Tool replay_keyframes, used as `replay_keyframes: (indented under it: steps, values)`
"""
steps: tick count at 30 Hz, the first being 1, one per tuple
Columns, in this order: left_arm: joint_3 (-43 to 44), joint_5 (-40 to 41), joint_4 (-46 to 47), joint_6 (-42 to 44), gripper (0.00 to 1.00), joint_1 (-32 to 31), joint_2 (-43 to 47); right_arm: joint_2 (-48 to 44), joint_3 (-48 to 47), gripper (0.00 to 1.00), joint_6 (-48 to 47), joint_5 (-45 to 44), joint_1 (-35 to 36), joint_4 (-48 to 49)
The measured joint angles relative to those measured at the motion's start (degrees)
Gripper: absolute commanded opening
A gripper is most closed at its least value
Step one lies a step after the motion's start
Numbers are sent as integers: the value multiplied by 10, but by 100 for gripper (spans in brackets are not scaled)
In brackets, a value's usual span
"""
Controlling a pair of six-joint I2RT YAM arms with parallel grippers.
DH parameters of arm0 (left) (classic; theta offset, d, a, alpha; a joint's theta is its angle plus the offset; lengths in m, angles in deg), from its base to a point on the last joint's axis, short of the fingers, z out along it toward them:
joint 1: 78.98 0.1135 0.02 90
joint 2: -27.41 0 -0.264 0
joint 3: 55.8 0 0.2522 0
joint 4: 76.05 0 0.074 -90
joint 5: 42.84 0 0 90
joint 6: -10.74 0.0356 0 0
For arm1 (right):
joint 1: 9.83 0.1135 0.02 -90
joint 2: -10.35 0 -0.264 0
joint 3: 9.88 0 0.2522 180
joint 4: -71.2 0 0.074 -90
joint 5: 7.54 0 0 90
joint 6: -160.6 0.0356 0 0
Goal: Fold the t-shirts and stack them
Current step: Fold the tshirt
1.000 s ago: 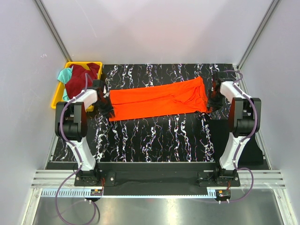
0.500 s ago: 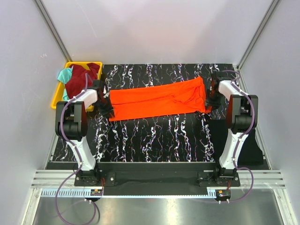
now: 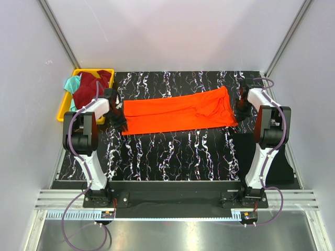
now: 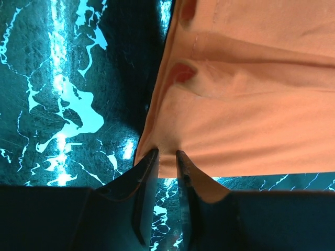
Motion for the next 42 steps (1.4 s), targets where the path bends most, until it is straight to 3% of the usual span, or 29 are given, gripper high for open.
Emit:
replay_keyframes:
  steps: [12,14,15,16,27,34,42]
  values:
    - [9,3,-11,9,24,0,-7,4,-12,2,-25,-25,-14,-16]
    - [10,4,-12,10,23,0,-8,17,-32,7,-23,-17,-20,-24]
    - [10,4,-12,10,23,0,-8,26,-45,23,-20,-13,-22,-28]
    - [10,4,-12,10,24,0,-8,32,-52,28,-17,-10,-23,-30]
    - [-23,-1,-11,10,44,-4,43,35,-135,49,19,-15,-28,-97]
    - [-29,-53,-7,19,47,-31,137,-15,-128,62,111,158,-27,-33]
    - [-33,-108,-3,30,46,-45,149,-22,6,66,247,321,-14,127]
